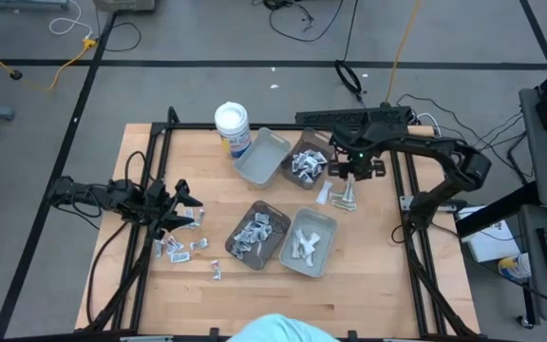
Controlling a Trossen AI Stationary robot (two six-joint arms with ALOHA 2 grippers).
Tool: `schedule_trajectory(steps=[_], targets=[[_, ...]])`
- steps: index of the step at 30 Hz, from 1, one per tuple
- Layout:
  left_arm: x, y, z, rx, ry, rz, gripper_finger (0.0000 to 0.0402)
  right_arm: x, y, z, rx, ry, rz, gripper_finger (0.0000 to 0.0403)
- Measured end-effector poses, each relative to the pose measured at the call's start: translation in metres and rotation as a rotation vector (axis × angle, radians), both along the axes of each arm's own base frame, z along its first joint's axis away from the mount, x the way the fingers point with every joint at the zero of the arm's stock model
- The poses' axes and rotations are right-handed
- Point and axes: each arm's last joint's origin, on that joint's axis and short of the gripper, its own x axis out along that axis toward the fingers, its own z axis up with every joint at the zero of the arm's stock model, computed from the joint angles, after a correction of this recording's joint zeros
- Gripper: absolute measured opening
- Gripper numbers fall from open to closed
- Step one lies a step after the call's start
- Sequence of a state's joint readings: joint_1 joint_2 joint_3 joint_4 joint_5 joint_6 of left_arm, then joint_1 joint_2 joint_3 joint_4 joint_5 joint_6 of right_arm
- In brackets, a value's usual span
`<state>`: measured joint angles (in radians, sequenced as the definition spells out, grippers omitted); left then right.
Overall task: Pick & Place First Aid Supplies
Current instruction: Put the green bandage into the bottom gray bin
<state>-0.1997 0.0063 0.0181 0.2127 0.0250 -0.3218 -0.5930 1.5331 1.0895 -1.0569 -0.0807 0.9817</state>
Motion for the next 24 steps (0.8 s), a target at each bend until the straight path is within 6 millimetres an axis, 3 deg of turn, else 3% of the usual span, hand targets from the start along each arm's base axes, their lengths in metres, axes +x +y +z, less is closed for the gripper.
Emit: schedule_trajectory(steps=[12, 19, 24], targets=[[0.000, 0.000, 0.000, 0.000, 0.000, 0.000, 0.0267, -0.003, 0.006, -0.054, 0.101, -0.026, 0.012, 0.0171], [0.000, 0.000, 0.000, 0.000, 0.000, 0.000, 0.0267, 0.002, 0.003, -0.065, 0.105, -0.035, 0.029, 0.0167], [0.000, 0.000, 0.000, 0.000, 0.000, 0.000, 0.0267, 0.002, 0.002, -0.065, 0.098, -0.046, 0.031, 0.0131]])
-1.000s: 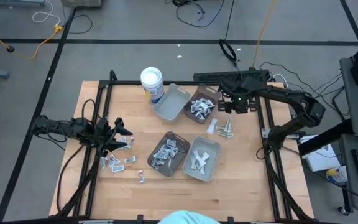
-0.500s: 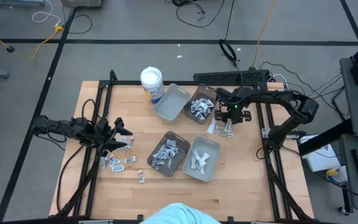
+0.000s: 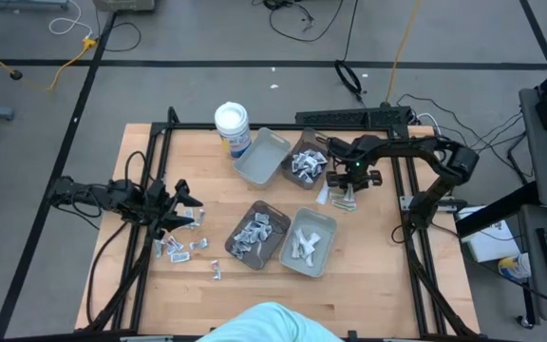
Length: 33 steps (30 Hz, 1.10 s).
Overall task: Pick & Place First Aid Supplies
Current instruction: Put the green bandage into the bottom gray bin
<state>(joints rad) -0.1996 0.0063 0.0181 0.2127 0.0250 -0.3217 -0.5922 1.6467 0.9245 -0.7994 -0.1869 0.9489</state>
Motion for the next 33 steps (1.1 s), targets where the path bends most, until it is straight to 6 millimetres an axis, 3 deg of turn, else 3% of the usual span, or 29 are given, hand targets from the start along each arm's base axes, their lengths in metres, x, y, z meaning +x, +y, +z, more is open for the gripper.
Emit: schedule_trajectory(steps=[9, 15, 27, 33], targets=[[0.000, 0.000, 0.000, 0.000, 0.000, 0.000, 0.0267, 0.000, -0.005, 0.008, -0.039, -0.046, 0.025, 0.0043], [0.000, 0.000, 0.000, 0.000, 0.000, 0.000, 0.0267, 0.002, -0.009, 0.031, -0.079, -0.107, 0.021, 0.0005], [0.000, 0.000, 0.000, 0.000, 0.000, 0.000, 0.0267, 0.001, -0.007, 0.081, -0.082, -0.123, -0.080, 0.0003], [0.000, 0.000, 0.000, 0.000, 0.000, 0.000, 0.0267, 0.002, -0.004, 0.094, -0.090, -0.142, -0.131, 0.0005]])
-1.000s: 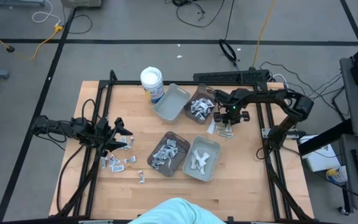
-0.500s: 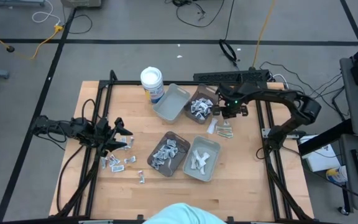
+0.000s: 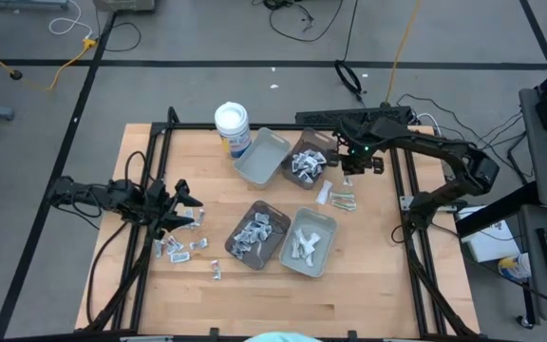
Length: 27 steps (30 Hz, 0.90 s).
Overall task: Pick & Place First Aid Supplies
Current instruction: Put the green bandage into the bottom gray bin
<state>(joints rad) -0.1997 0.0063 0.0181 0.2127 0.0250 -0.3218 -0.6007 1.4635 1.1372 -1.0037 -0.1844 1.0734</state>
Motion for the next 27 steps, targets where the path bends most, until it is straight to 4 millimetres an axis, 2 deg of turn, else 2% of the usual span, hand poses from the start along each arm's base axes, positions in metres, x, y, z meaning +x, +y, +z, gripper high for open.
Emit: schedule_trajectory(steps=[5, 10, 27], targets=[[0.000, 0.000, 0.000, 0.000, 0.000, 0.000, 0.0267, 0.011, 0.017, 0.005, 0.011, 0.001, 0.026, 0.0002], [0.000, 0.000, 0.000, 0.000, 0.000, 0.000, 0.0267, 0.027, 0.045, 0.011, -0.006, 0.004, 0.059, 0.0004], [0.000, 0.000, 0.000, 0.000, 0.000, 0.000, 0.0267, 0.073, 0.169, 0.019, -0.018, -0.010, 0.136, 0.0003]])
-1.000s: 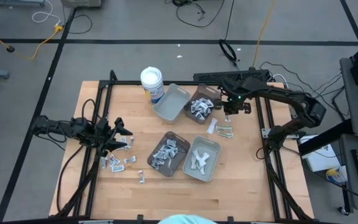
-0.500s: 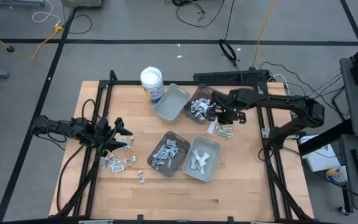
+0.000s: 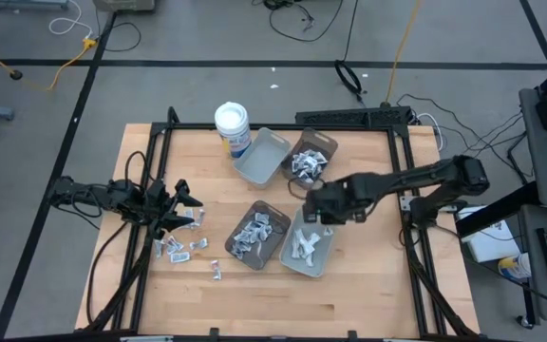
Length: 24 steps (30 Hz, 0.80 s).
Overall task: Pick & Place First Aid Supplies
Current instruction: Put the green bandage into the bottom gray bin
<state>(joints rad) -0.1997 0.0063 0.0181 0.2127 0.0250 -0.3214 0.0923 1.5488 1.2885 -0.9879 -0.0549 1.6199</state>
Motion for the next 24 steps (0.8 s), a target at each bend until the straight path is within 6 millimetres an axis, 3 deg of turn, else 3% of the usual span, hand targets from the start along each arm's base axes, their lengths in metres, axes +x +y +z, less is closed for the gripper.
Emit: schedule_trajectory(steps=[9, 24], targets=[[0.000, 0.000, 0.000, 0.000, 0.000, 0.000, 0.0267, 0.024, 0.038, -0.008, 0.022, -0.008, 0.022, 0.0003], [0.000, 0.000, 0.000, 0.000, 0.000, 0.000, 0.0267, 0.062, 0.054, -0.067, 0.019, -0.005, 0.091, 0.0003]])
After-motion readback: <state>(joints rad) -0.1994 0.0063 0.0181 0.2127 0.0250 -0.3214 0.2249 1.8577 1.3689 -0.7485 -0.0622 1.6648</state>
